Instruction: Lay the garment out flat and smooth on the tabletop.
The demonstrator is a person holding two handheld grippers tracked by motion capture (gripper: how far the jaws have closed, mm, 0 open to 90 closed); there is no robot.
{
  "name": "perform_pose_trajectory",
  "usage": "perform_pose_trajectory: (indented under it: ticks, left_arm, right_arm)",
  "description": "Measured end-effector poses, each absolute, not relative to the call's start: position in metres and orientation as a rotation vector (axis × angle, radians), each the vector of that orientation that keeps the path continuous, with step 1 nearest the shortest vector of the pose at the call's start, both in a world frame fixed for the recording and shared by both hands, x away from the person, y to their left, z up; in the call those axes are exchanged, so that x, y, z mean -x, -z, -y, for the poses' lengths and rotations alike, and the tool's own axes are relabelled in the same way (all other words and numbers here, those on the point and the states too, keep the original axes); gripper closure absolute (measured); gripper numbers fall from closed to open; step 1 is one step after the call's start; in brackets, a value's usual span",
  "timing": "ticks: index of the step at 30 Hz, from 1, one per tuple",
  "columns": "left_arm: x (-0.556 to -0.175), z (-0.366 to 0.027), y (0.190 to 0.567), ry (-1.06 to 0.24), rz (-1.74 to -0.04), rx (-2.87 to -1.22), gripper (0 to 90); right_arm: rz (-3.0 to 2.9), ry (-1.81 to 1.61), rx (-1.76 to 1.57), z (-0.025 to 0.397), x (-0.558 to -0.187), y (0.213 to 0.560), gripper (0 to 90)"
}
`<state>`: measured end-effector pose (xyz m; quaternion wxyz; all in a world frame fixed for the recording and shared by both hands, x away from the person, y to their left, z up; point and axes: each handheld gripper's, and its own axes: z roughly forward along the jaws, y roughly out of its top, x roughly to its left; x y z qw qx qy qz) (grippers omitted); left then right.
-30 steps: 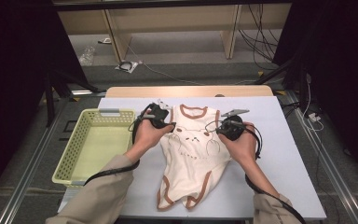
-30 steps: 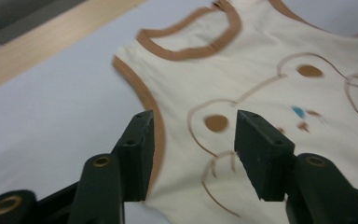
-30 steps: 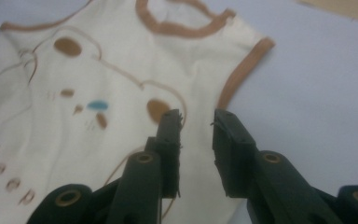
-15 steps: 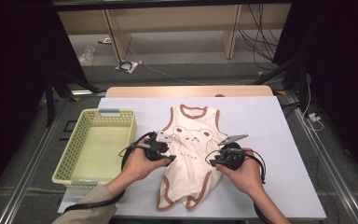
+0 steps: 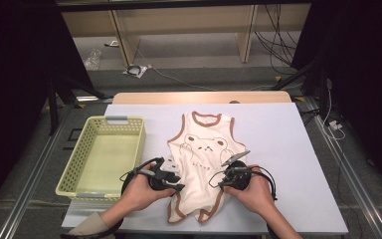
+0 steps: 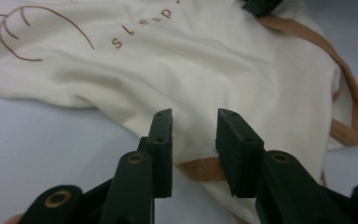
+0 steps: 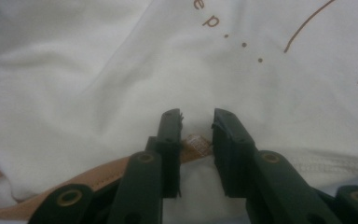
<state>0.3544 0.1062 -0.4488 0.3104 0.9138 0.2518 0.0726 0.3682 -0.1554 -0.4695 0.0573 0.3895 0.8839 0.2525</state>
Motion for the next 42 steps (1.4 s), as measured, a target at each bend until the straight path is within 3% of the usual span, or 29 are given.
perform_pose_trajectory:
  ticks: [9,33,42]
  left_arm:
    - [-0.349,-0.104,0.463,-0.188,-0.642,-2.479,70.3]
    - [-0.344,-0.109,0.472,-0.216,-0.603,-2.534,70.0]
    - [-0.341,-0.113,0.471,-0.229,-0.602,-2.529,67.9]
  right_arm:
    - [-2.680,-0.749,-1.175,0.154,-0.361,0.468,83.8]
    - [-2.569,-0.923,-1.354,0.225,-0.320,0.456,85.0]
    - [-2.639,-0.844,-1.336,0.236,-0.314,0.460,80.5]
